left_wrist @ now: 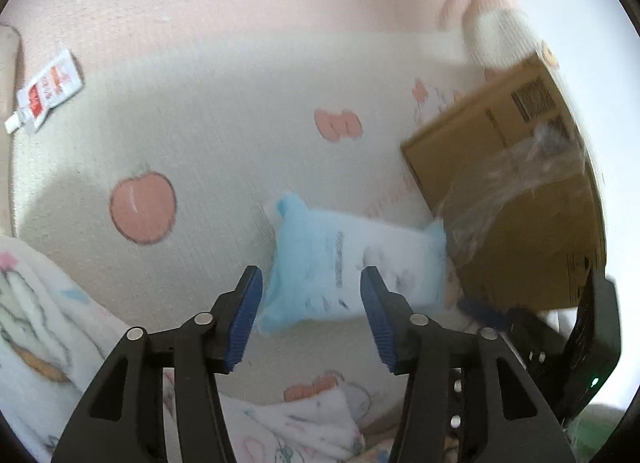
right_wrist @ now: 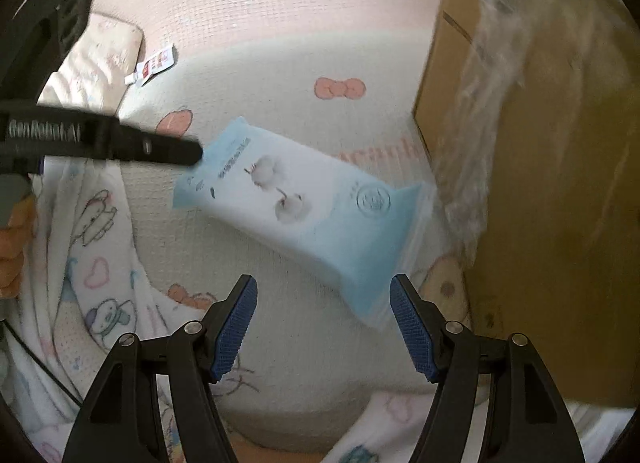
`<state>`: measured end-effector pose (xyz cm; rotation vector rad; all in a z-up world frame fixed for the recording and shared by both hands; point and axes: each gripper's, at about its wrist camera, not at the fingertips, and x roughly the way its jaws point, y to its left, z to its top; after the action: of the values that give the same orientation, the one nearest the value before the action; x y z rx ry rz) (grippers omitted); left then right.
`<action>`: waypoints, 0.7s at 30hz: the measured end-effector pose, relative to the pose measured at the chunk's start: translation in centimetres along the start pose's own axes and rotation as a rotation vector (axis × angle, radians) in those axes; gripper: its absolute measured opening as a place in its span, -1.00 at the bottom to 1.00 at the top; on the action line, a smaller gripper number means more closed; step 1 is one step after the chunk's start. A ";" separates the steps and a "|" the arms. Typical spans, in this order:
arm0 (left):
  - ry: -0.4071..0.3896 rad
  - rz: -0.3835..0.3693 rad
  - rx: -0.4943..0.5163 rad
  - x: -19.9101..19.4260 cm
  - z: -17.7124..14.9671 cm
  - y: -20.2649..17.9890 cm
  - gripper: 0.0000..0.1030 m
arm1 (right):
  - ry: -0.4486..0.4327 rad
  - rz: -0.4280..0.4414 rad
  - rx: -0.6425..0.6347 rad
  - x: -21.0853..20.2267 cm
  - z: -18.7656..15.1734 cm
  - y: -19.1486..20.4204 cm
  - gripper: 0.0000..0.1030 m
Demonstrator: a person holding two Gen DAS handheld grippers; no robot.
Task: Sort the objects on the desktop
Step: 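Close the left gripper on the end of the wipes pack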
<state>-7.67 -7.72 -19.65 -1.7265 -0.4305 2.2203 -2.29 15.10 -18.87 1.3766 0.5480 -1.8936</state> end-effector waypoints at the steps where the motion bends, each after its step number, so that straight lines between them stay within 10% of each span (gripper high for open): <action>1: -0.004 -0.004 -0.014 0.2 0.3 0.2 0.10 | 0.008 -0.001 0.011 0.3 -0.1 0.0 0.30; 21: 0.050 -0.054 -0.088 4.4 0.8 1.0 0.14 | 0.087 0.058 0.048 3.5 2.6 -1.8 0.34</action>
<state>-9.50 -6.92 -23.76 -1.7885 -0.5643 2.1450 -5.88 13.42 -21.41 1.4964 0.5023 -1.8180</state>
